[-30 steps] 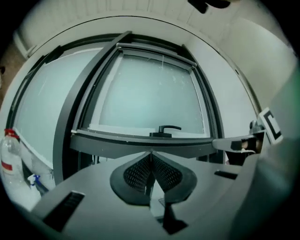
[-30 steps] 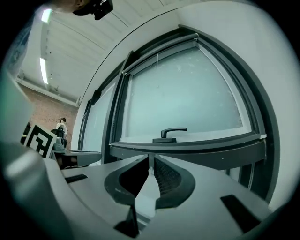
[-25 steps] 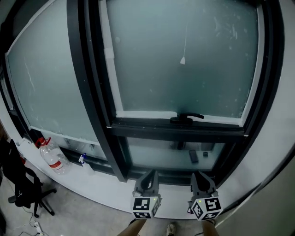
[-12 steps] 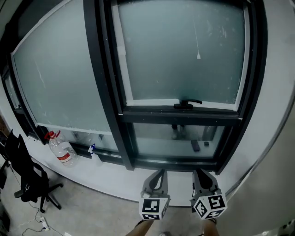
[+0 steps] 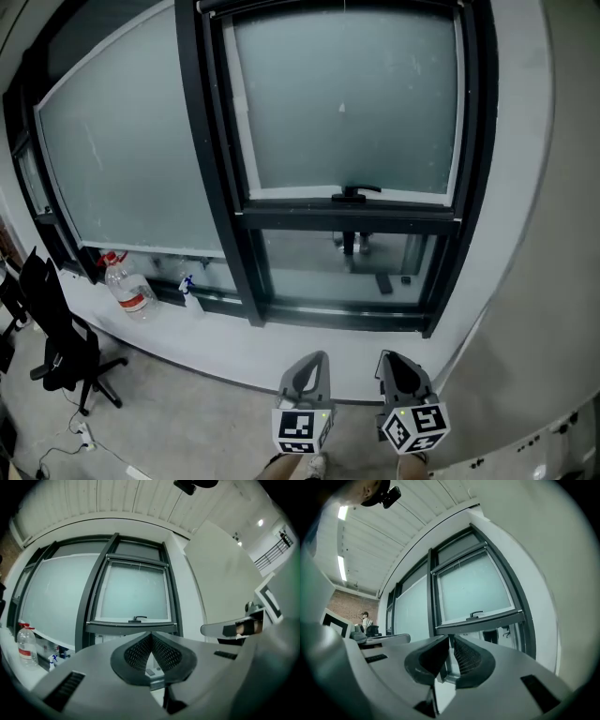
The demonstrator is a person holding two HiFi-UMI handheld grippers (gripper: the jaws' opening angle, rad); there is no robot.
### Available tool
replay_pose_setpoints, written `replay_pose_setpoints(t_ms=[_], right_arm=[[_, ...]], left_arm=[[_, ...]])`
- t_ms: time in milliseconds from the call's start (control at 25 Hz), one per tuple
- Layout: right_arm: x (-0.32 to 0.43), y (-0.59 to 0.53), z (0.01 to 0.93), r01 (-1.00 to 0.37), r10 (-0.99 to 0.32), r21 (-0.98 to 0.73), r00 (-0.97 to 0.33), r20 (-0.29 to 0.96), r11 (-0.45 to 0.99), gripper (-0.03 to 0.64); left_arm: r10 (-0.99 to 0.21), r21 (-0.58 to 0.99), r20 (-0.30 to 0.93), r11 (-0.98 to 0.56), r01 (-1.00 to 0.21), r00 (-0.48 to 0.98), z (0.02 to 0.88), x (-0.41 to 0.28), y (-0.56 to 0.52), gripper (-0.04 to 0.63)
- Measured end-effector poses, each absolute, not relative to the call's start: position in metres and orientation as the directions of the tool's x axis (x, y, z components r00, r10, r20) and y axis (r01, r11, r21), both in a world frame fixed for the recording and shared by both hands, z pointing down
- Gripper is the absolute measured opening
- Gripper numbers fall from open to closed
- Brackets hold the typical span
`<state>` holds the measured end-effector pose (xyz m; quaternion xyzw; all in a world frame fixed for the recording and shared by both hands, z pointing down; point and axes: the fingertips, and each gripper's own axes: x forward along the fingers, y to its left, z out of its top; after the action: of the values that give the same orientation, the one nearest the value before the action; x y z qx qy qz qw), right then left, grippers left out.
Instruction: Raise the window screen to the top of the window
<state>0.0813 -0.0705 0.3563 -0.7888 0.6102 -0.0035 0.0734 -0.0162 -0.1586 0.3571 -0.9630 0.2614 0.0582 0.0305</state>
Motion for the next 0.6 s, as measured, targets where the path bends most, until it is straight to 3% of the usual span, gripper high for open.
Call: replay_pose_setpoints(t_ms=[600], right_arm=[[0.027,0.073,0.359,-0.957,-0.959,-0.092,0.279,-0.048,-0.274,0.041]], left_arm=[[-0.448,-0.057,-0.156,-0.886,-0.461,0.880,0.337,-0.068,-0.017,0.005]])
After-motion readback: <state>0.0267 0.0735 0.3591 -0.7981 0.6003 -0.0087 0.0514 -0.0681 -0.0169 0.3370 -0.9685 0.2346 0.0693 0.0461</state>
